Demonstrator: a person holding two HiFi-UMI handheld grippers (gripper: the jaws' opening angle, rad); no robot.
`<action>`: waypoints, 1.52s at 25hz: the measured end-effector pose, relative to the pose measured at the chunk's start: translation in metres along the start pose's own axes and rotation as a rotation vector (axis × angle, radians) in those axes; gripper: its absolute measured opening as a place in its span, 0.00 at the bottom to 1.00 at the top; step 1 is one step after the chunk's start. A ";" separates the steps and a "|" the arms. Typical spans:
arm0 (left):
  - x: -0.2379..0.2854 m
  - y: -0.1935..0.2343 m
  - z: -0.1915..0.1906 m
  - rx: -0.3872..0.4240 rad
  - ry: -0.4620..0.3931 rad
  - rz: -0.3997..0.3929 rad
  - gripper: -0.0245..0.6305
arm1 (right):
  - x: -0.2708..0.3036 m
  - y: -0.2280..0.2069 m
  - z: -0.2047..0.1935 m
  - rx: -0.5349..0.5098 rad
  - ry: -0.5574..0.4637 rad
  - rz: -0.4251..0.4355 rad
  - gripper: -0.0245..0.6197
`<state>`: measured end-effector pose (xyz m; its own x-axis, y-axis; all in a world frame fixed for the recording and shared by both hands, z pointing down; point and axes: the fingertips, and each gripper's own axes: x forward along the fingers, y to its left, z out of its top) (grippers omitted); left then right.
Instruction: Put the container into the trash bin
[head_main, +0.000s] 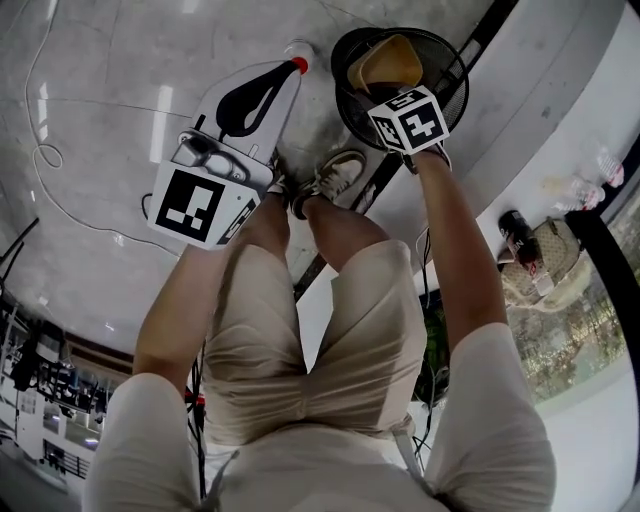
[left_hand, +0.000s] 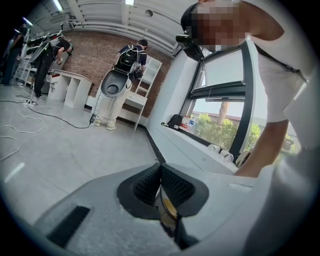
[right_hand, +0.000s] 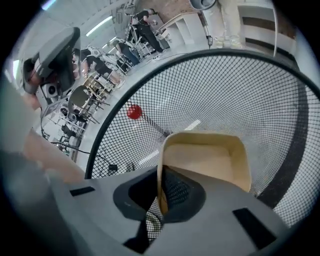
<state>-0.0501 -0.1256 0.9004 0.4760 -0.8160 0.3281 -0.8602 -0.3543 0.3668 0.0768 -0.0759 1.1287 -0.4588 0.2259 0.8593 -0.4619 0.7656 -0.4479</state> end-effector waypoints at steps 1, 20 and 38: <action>0.001 0.000 -0.002 -0.003 0.004 -0.002 0.06 | 0.003 0.002 -0.002 0.008 0.013 0.030 0.05; -0.001 0.020 -0.012 -0.017 0.027 0.026 0.06 | 0.048 -0.012 -0.023 -0.075 0.221 0.114 0.07; -0.012 0.014 -0.001 -0.025 0.027 0.032 0.06 | 0.030 -0.023 -0.013 -0.083 0.215 0.014 0.42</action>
<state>-0.0674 -0.1201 0.9020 0.4531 -0.8141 0.3632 -0.8705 -0.3162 0.3773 0.0832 -0.0789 1.1674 -0.2888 0.3532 0.8899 -0.3881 0.8065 -0.4460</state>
